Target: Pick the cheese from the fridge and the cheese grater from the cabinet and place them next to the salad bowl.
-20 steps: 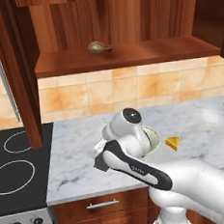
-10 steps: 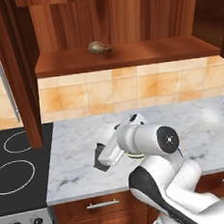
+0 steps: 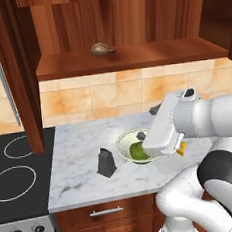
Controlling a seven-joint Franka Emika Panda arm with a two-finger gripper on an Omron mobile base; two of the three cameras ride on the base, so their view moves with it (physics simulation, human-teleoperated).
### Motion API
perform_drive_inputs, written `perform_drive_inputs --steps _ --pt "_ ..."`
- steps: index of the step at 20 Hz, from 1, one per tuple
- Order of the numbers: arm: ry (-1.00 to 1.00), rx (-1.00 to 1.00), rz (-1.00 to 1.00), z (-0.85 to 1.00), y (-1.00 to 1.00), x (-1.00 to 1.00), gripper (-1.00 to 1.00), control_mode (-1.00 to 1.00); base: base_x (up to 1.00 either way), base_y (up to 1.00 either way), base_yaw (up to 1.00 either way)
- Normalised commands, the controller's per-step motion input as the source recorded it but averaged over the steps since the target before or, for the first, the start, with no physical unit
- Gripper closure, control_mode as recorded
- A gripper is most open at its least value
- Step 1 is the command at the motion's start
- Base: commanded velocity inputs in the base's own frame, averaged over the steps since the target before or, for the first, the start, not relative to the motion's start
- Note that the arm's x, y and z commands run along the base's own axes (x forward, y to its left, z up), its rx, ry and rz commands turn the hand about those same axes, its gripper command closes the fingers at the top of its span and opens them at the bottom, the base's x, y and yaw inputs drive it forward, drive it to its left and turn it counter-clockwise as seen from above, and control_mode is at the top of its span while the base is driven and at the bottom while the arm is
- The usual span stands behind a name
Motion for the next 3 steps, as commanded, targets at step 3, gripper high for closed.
perform_drive_inputs --steps 3 --pt "-0.06 0.00 0.00 0.00 0.00 -0.10 -1.00 -1.00 0.00 0.00 0.00"
